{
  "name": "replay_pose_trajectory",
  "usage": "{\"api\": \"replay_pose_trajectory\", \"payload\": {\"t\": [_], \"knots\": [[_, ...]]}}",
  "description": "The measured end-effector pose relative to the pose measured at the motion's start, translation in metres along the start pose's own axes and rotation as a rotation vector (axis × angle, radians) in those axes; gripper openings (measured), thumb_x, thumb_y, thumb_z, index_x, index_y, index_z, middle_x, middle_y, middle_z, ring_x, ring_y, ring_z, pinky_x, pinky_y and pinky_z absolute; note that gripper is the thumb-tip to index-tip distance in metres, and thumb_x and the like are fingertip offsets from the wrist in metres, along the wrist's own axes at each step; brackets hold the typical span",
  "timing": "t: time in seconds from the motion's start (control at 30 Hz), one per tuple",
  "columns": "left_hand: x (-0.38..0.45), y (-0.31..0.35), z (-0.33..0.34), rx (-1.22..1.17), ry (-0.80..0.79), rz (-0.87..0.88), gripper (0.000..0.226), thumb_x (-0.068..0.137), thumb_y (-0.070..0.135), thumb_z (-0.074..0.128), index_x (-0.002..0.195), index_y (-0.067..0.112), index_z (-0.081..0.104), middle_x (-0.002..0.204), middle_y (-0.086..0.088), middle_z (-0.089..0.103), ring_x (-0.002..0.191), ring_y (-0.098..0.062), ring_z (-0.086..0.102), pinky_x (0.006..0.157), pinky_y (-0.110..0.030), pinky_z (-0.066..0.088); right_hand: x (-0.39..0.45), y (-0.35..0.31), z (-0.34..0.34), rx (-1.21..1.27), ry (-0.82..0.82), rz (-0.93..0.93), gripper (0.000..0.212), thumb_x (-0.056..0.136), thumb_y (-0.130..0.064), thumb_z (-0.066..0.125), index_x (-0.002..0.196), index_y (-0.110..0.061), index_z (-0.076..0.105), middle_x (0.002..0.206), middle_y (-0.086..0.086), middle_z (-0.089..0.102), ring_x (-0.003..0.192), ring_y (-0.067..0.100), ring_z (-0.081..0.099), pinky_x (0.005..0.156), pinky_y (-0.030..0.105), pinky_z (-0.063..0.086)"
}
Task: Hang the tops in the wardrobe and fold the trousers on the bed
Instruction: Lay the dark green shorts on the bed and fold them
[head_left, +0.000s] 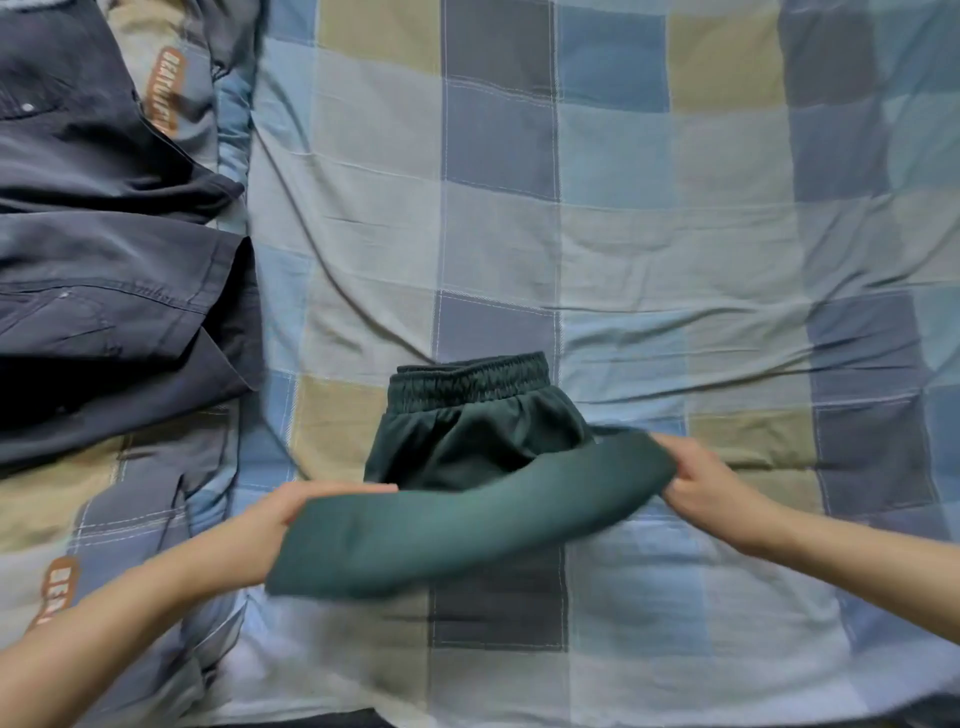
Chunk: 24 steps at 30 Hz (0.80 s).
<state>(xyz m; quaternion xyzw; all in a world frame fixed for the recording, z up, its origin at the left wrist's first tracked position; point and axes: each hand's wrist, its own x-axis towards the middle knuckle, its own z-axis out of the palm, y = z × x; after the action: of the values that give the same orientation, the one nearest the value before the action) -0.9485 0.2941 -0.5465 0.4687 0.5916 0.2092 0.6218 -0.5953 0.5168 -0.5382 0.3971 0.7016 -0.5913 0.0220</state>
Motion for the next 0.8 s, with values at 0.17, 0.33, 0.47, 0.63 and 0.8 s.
{"api": "replay_pose_trajectory", "payload": {"t": [0.17,0.33,0.47,0.63,0.8], "knots": [[0.025,-0.011,0.026,-0.728,0.596,-0.385,0.054,0.086,0.044,0.07,0.128,0.012,0.059,0.098,-0.005,0.065,0.09,-0.021,0.062,0.084,-0.034,0.049,0.035,-0.006,0.017,0.331,0.277,0.394,0.032,0.1,-0.036,0.04,0.107,-0.018,0.066,0.105,-0.002,0.07,0.101,0.017,0.062,0.086,0.038,0.052],[0.044,-0.004,0.054,-0.394,0.891,-0.427,0.038,0.09,0.021,0.069,0.125,0.015,0.056,0.103,0.0,0.067,0.092,-0.01,0.063,0.091,-0.031,0.051,0.039,-0.001,0.046,0.197,0.327,0.464,0.029,0.094,-0.039,0.055,0.115,-0.018,0.052,0.099,-0.007,0.062,0.098,0.016,0.059,0.08,0.025,0.044],[0.061,-0.002,0.068,0.02,1.015,-0.367,0.067,0.093,0.03,0.064,0.15,0.017,0.032,0.145,-0.004,0.046,0.13,-0.023,0.046,0.11,-0.042,0.037,0.044,-0.004,0.058,-0.07,0.431,0.395,0.05,0.094,-0.038,0.052,0.137,-0.016,0.038,0.131,0.005,0.054,0.122,0.024,0.049,0.096,0.033,0.038],[0.09,0.005,0.076,0.259,1.025,-0.311,0.073,0.096,0.037,0.057,0.156,0.021,0.018,0.158,-0.014,0.029,0.142,-0.03,0.032,0.114,-0.041,0.026,0.062,-0.009,0.071,-0.176,0.476,0.359,0.063,0.096,-0.048,0.042,0.147,-0.016,0.024,0.147,0.006,0.039,0.133,0.027,0.038,0.107,0.039,0.034],[0.099,-0.004,0.076,0.311,1.093,-0.261,0.056,0.098,0.031,0.053,0.149,0.014,0.035,0.137,-0.021,0.049,0.122,-0.039,0.05,0.1,-0.052,0.044,0.07,-0.015,0.073,-0.314,0.557,0.334,0.055,0.095,-0.052,0.038,0.139,-0.02,0.032,0.136,0.005,0.05,0.115,0.034,0.052,0.086,0.043,0.045]]}}
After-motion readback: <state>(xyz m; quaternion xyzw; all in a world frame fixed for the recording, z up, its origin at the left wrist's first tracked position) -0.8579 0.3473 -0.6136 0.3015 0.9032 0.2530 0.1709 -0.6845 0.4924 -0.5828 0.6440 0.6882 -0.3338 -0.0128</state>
